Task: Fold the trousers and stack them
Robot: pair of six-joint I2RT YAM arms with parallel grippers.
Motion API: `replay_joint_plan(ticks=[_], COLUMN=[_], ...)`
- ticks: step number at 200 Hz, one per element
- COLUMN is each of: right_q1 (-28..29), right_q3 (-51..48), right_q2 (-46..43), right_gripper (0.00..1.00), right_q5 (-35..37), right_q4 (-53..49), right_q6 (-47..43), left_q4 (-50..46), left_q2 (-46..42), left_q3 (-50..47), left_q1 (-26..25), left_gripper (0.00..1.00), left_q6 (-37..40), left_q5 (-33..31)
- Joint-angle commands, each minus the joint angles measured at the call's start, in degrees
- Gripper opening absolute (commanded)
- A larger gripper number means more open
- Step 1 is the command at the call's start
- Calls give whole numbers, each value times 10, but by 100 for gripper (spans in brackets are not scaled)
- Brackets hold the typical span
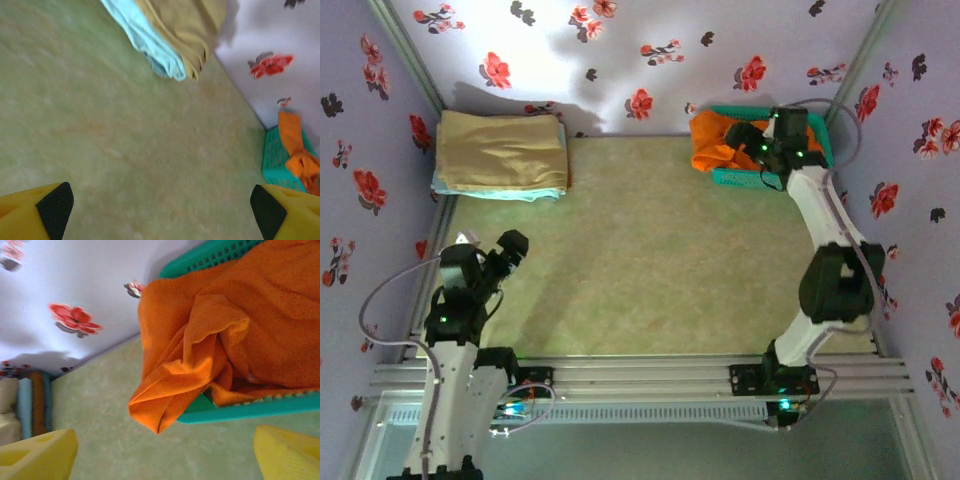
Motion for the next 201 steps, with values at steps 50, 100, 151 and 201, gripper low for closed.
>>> replay_joint_plan(ticks=[50, 100, 151, 201], right_q1=[24, 28, 32, 74], right_q3=[234, 302, 344, 275], right_q2=[260, 324, 295, 121], right_gripper=[83, 37, 0, 0], right_q5=[12, 27, -5, 81], right_q4=[-119, -131, -143, -51], right_q6=[-23, 6, 9, -15], left_q4=[-57, -79, -86, -51], left_q2=[-17, -35, -31, -24], left_q3=[35, 45, 58, 43], left_q1=[-2, -2, -2, -3], left_gripper=[94, 93, 92, 89], left_q6=[12, 13, 22, 3], left_q5=[66, 65, 66, 92])
